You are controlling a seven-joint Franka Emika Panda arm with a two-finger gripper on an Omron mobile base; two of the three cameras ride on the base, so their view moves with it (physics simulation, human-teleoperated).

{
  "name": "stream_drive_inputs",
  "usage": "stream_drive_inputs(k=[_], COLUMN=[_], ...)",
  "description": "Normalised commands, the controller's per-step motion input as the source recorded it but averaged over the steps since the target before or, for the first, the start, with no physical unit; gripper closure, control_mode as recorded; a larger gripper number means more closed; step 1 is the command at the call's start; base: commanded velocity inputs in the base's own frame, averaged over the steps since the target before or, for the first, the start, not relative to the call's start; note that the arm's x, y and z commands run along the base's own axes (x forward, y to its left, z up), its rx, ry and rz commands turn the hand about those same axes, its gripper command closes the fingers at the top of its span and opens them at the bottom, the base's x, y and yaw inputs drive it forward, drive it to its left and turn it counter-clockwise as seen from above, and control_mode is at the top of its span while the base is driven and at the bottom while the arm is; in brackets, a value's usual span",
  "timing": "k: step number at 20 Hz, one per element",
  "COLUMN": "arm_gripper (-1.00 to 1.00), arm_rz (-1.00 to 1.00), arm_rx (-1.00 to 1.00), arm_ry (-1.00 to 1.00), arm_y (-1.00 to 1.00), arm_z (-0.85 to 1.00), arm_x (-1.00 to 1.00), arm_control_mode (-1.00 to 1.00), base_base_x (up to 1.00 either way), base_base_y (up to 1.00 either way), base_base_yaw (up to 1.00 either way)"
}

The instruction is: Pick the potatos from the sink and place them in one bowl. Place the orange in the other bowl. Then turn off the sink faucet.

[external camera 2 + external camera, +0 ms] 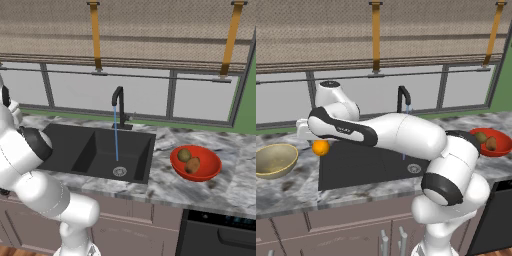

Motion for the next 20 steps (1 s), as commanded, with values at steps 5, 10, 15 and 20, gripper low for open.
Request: stream_drive_inputs(k=[5, 10, 15, 20], arm_gripper=[1.00, 1.00, 1.00, 1.00], arm_rz=[0.01, 0.00, 0.00, 0.00], arm_rx=[0.00, 0.00, 0.00, 0.00], arm_ry=[0.00, -0.01, 0.00, 0.00], arm_y=[0.28, 0.14, 0.18, 0.18], arm_z=[0.00, 0.00, 0.00, 0.00], arm_x=[0.22, 0.09, 0.00, 0.02], arm_control_mode=[-1.00, -1.00, -1.00, -1.00], base_base_x=[0.00, 0.00, 0.00, 0.00], base_base_y=[0.00, 0.00, 0.00, 0.00], base_base_yaw=[0.00, 0.00, 0.00, 0.00])
